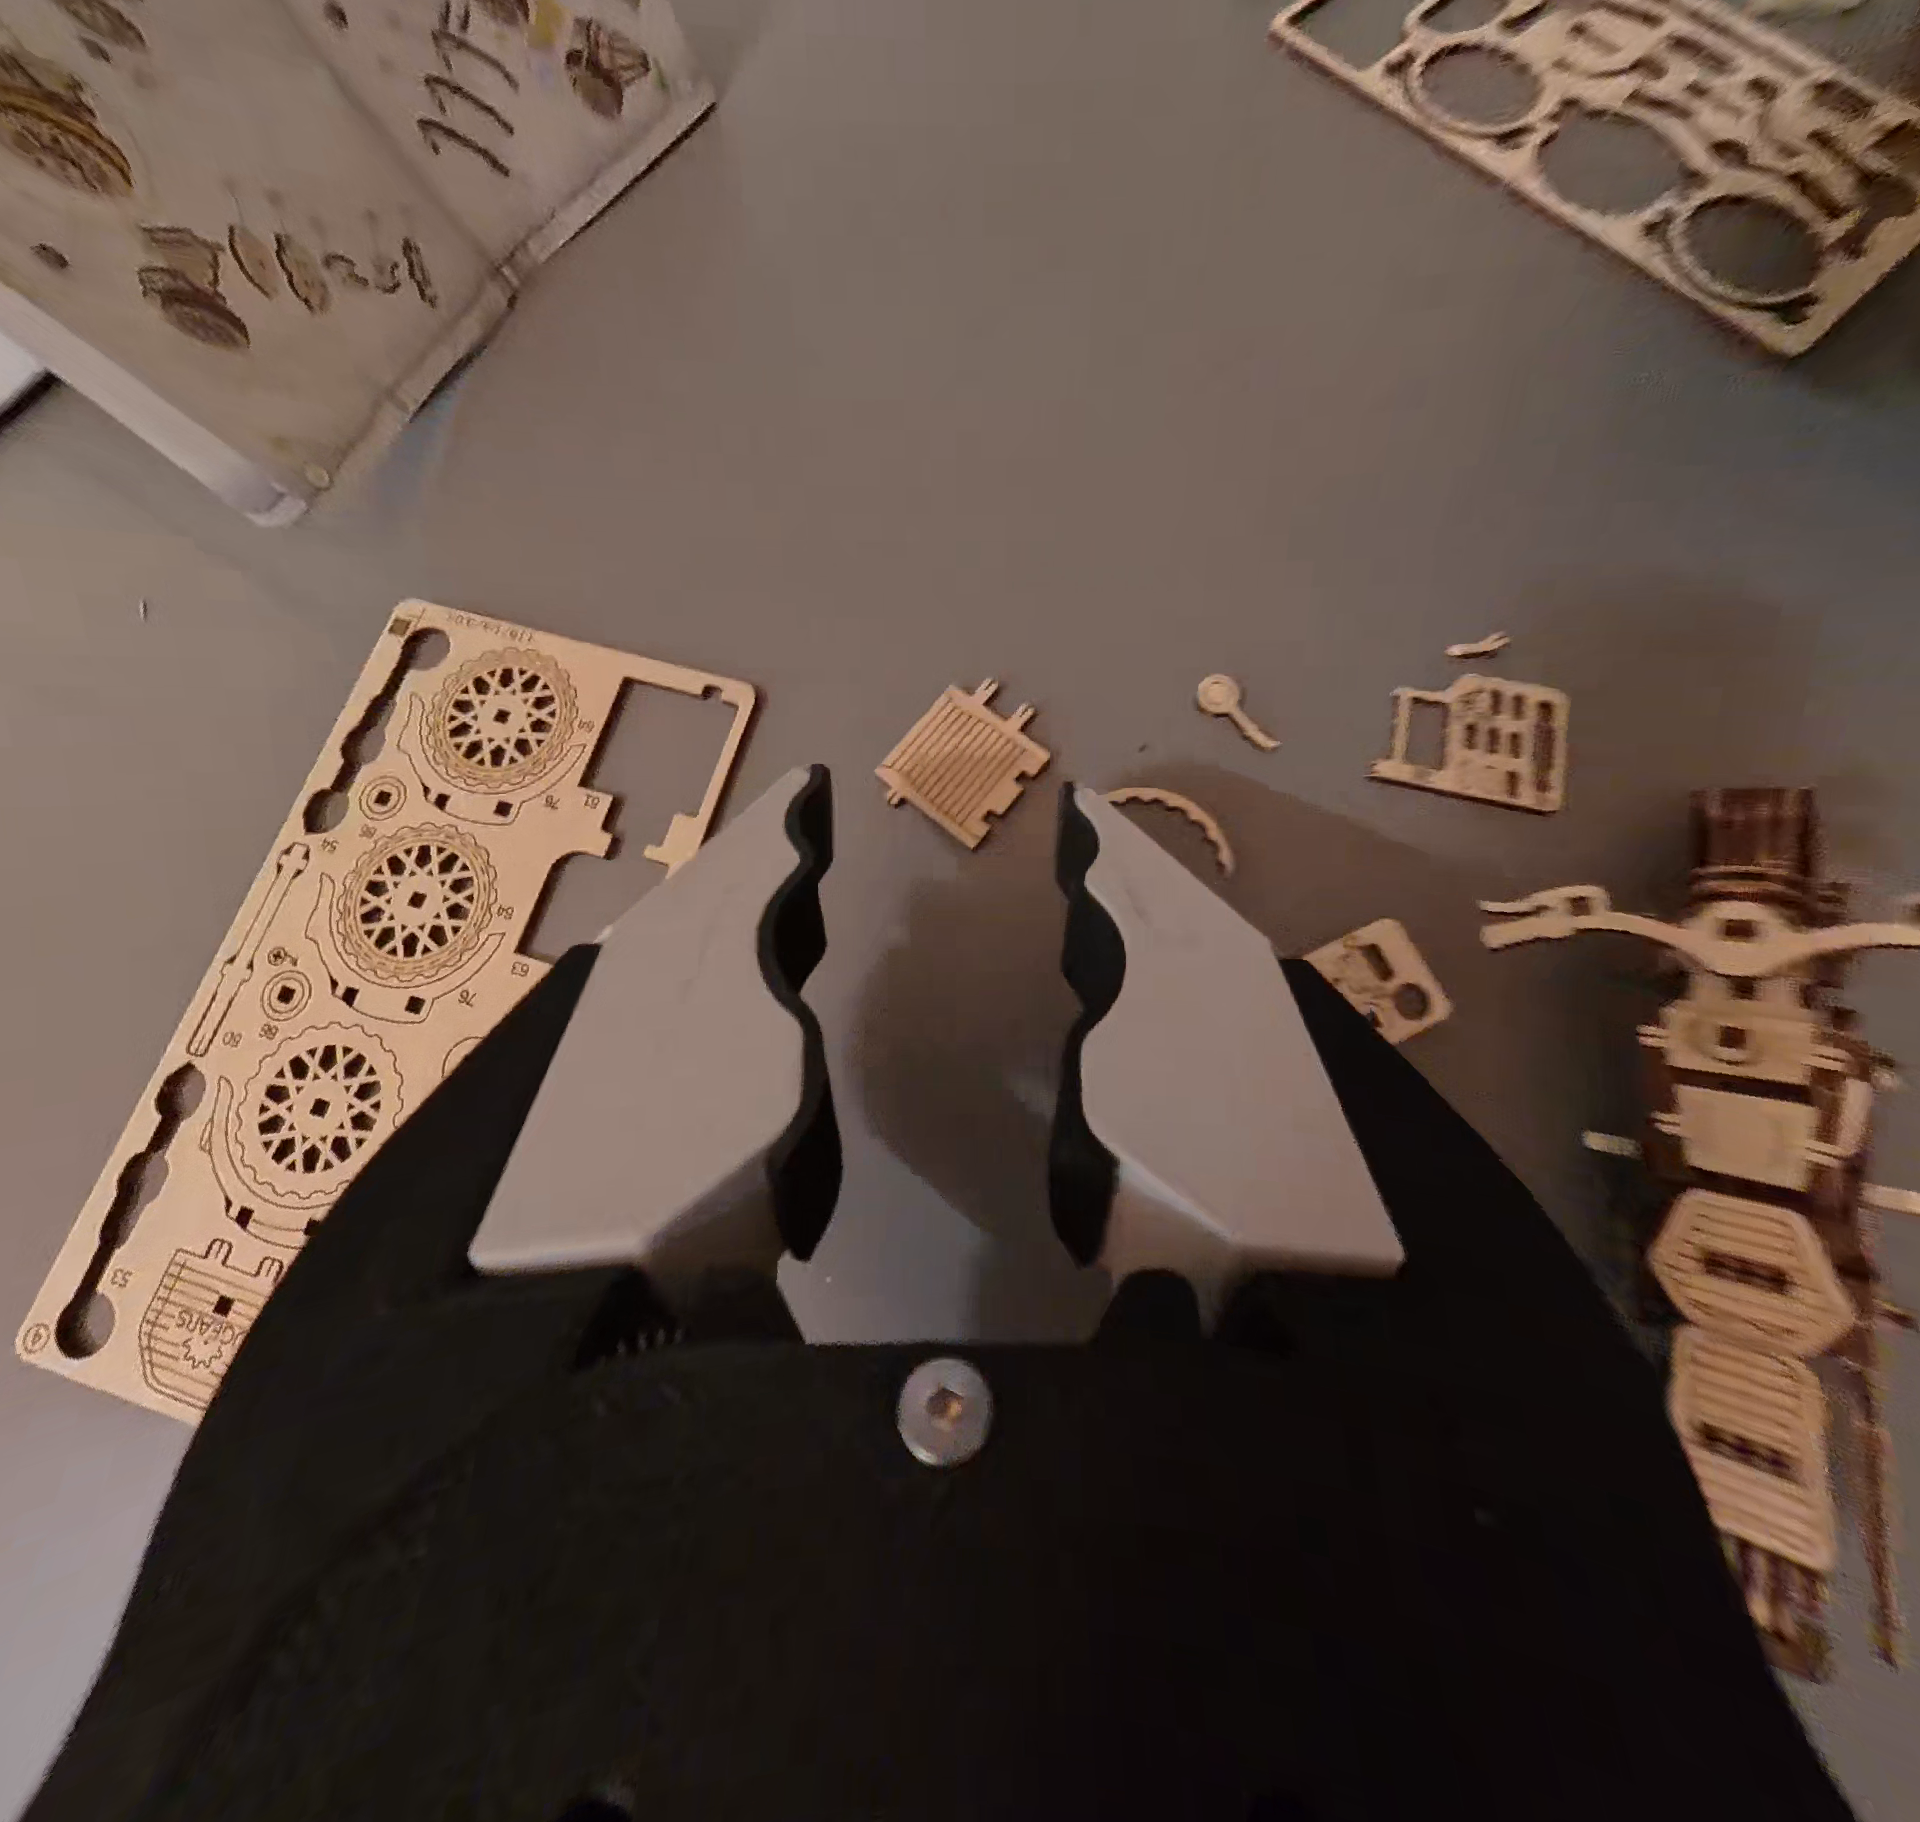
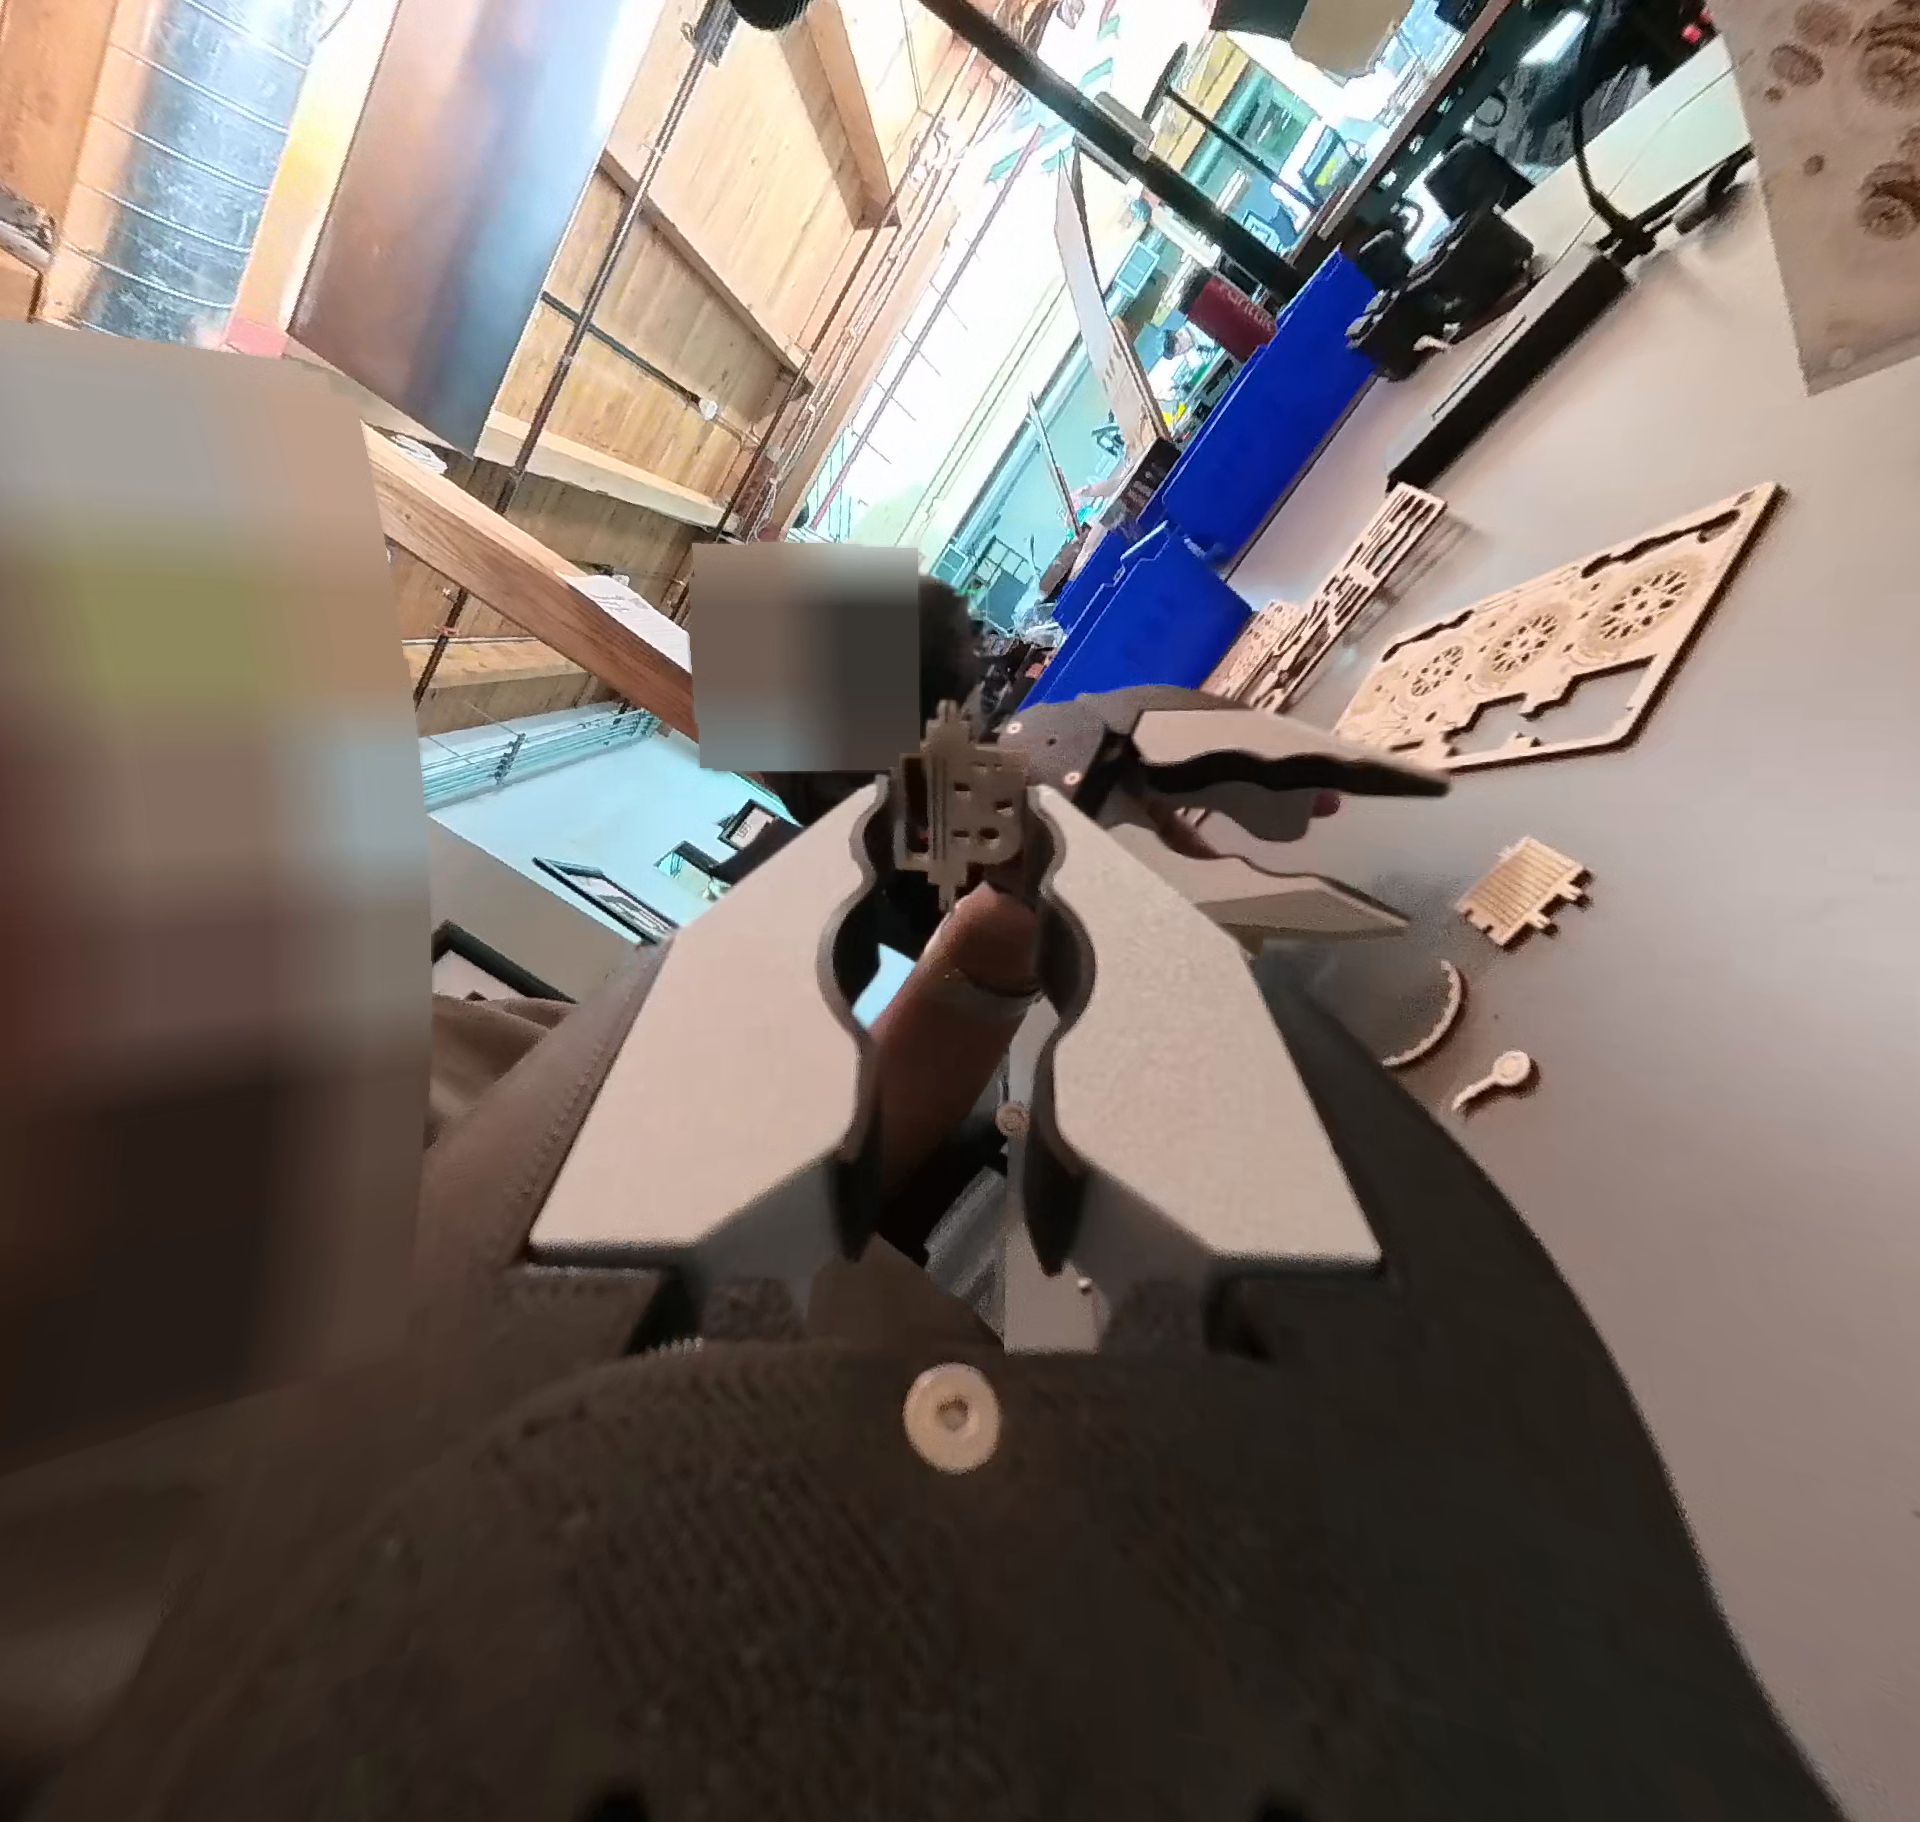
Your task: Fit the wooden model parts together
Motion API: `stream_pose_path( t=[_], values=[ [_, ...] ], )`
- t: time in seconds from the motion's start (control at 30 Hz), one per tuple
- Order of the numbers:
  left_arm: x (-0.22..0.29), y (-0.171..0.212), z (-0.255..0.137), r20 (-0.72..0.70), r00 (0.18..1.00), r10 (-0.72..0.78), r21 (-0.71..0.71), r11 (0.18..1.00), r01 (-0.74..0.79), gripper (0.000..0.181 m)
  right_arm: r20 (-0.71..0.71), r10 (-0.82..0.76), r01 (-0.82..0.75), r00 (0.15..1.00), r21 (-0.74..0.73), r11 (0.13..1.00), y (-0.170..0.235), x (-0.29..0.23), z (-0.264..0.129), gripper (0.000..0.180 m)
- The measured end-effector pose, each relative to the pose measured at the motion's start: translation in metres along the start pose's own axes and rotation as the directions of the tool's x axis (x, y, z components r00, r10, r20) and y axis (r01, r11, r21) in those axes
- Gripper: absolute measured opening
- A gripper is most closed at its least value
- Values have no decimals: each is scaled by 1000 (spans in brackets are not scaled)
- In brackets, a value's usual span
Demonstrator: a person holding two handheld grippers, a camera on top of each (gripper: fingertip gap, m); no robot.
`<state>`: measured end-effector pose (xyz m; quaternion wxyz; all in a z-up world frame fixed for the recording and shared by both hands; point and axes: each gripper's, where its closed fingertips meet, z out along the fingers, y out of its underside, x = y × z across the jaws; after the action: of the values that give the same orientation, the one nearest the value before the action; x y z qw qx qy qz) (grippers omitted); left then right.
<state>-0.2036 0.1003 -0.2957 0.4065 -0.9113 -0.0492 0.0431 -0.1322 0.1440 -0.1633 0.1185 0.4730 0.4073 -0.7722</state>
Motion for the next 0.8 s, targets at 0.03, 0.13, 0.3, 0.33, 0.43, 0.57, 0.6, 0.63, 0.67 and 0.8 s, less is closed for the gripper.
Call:
stream_pose_path(
  t=[0.03, 0.13, 0.3, 0.33, 0.43, 0.57, 0.6, 0.63, 0.67, 0.8],
  values=[
    [-1, 2, 3, -1, 1000, -1, -1, 1000, 1, 47, 3, 0, 0, 1000, -9, 1000, 2, 0, 0, 24],
    [-3, -4, 8, -48, 999, 13, 32, 999, -12, 51, 18, -2, 2, 1000, -18, 1000, 2, -2, -1, 24],
    [4, -6, 8, -256, 962, 100, -20, 994, -109, 45, 54, 21, -21, 998, -9, 1000, 3, -5, -4, 24],
    [0, -2, 9, -263, 955, 138, -56, 986, -158, 40, 66, 22, -21, 998, -12, 1000, 4, -8, -4, 24],
    [-5, 8, 12, -328, 924, 197, -139, 957, -254, 36, 91, -1, 3, 996, -21, 1000, 5, -15, -5, 24],
    [1, 10, 20, -413, 890, 193, -155, 948, -278, 43, 82, -31, 33, 996, -24, 999, 5, -16, -7, 23],
    [2, 9, 21, -423, 886, 189, -157, 948, -277, 44, 86, -27, 28, 996, -19, 999, 4, -16, -8, 23],
    [-1, 8, 22, -409, 892, 190, -164, 947, -277, 37, 89, -22, 23, 996, -12, 1000, 2, -16, -9, 23],
    [-2, 8, 23, -399, 895, 200, -165, 944, -284, 30, 92, -18, 18, 996, -6, 1000, 1, -15, -9, 23],
    [8, 13, 15, -416, 884, 212, -132, 948, -289, 28, 82, -15, 16, 996, -7, 1000, 1, -11, -11, 23]
  ],
)
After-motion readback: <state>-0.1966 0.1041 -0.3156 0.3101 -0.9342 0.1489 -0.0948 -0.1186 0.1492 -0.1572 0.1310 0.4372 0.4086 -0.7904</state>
